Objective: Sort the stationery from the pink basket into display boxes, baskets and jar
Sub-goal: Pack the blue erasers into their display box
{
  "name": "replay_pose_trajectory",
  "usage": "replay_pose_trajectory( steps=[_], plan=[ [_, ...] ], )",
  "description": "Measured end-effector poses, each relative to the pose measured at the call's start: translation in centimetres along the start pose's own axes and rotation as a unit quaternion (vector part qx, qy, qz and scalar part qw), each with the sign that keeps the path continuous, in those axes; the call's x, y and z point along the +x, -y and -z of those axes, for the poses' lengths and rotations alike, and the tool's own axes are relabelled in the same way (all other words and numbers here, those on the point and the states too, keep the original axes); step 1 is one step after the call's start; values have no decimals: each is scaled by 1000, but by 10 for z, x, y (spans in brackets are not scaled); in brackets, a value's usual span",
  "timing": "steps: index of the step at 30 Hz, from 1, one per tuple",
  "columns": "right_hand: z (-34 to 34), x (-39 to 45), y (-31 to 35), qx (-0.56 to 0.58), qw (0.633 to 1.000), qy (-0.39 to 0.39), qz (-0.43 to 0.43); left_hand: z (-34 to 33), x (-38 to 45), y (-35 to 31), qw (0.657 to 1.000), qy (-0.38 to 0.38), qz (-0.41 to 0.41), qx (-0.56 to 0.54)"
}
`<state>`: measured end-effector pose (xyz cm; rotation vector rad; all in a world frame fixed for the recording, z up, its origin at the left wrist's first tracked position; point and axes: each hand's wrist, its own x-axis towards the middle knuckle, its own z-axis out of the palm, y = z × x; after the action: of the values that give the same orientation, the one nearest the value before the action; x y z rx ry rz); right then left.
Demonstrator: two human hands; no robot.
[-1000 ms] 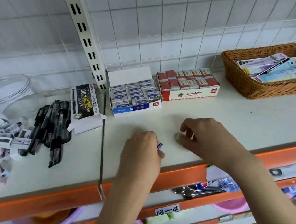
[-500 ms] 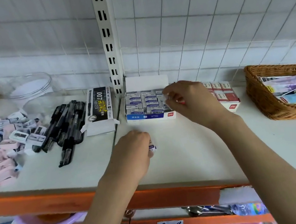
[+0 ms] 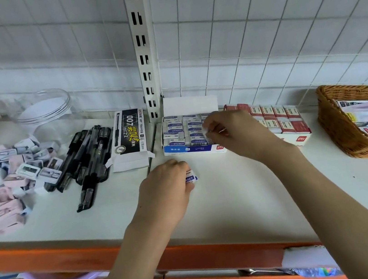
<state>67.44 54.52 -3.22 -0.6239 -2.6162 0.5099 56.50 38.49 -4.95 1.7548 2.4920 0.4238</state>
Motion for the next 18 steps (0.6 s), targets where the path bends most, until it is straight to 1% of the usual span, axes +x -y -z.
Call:
replay_pose_trajectory(
  steps=[2, 5, 13, 15, 18],
  plan=[
    [2, -2, -4, 8, 1000, -7, -6, -1, 2, 1, 1000, 3, -4, -1],
    [9, -4, -7, -24, 1000, 1, -3, -2, 5, 2, 1000, 3, -5, 4],
    [18, 7, -3, -137, 984, 102, 45, -2, 8, 6, 1000, -6, -6, 25],
    [18, 12, -1, -170, 976, 133, 43, -3, 8, 6, 1000, -7, -5, 23],
    [19, 17, -1, -188, 971, 148, 28, -3, 7, 8, 1000, -8, -6, 20]
  ],
)
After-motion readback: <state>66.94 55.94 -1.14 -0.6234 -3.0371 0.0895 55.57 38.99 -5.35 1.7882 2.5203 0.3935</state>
